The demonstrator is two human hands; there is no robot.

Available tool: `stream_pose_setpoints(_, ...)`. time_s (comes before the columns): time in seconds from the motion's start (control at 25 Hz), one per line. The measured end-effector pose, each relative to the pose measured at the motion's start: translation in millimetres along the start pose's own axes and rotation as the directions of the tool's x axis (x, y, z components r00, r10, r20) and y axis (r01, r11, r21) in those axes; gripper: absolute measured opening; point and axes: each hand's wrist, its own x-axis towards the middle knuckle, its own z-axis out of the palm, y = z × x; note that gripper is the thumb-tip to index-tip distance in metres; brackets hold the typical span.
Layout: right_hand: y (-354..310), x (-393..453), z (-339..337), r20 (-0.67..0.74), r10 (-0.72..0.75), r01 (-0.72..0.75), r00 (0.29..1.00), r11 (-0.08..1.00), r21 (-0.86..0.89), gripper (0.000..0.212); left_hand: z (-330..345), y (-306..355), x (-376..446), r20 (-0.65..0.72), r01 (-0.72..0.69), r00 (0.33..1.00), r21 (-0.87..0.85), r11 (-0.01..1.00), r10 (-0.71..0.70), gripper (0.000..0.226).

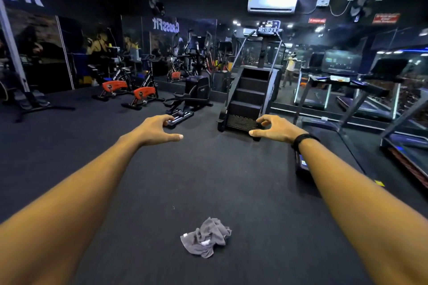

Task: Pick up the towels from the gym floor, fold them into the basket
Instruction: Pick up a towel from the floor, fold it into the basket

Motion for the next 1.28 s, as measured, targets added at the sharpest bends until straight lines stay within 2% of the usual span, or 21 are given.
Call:
stream_pose_setpoints(0.28,20.1,162.4,49.6,0.057,0.070,-0.070,0.996,0.997,-0.015,0.070,24.5,-61.5,165.8,0.109,0.039,0.993,0.011,0.999,-0.040,0.083)
stream_pose_setpoints(0.72,169.7,422.3,214.4,0.263,0.189,-0.189,0.946,0.982,-0.029,0.071,194.3,-195.2,389.6,0.313,0.241,0.917,0.063,0.968,-0.249,0.082)
stream_pose_setpoints(0.88,231.5,516.4,297.6,0.396,0.240,-0.226,0.886,0.971,-0.083,0.069,274.5,-243.8,476.9,0.376,0.310,0.872,0.075,0.948,-0.314,0.081)
stream_pose_setpoints(1.0,274.8,558.9,365.0,0.454,0.275,-0.245,0.848,0.961,-0.126,0.066,343.8,-286.3,513.1,0.419,0.326,0.849,0.065,0.943,-0.322,0.079)
stream_pose_setpoints(1.28,400.7,595.7,613.5,0.536,0.359,-0.298,0.764,0.933,-0.199,0.057,572.2,-438.9,555.7,0.606,0.332,0.731,0.084,0.939,-0.313,0.080)
